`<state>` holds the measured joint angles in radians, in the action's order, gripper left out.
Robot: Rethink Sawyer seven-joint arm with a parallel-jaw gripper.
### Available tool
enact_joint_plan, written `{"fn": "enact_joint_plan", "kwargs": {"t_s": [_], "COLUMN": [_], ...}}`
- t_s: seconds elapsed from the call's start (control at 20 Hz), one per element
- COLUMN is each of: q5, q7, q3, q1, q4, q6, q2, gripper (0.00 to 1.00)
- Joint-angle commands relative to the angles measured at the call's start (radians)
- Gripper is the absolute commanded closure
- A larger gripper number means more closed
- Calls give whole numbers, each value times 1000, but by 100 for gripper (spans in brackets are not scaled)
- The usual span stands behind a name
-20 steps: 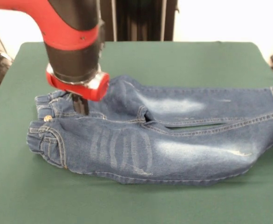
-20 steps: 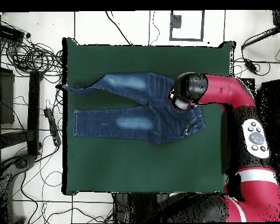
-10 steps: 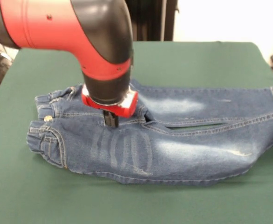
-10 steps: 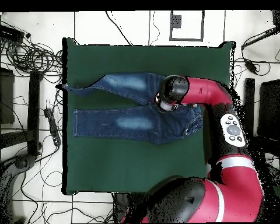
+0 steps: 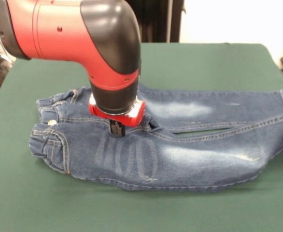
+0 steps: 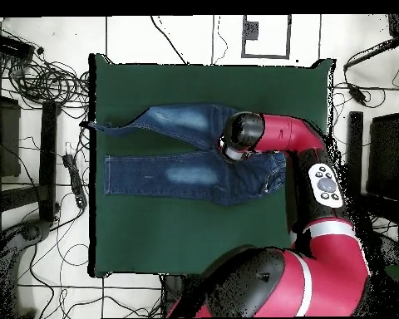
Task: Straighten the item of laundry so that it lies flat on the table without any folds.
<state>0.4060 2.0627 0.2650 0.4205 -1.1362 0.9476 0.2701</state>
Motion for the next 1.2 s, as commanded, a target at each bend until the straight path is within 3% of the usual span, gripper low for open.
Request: {"fn": "enact_joint_plan", "kwargs": {"t_s": [0.05, 0.2, 0.5, 1.2], "q5": [133, 166, 218, 304], "q7": [-25, -83, -209, -246], "q3": [-28, -21, -19, -15], "q1": [29, 72, 105, 145], "q4": [-44, -53, -67, -116], "q6": [-294, -361, -316, -360], "q2": [-208, -240, -233, -207], "gripper": [100, 100, 100, 100]}}
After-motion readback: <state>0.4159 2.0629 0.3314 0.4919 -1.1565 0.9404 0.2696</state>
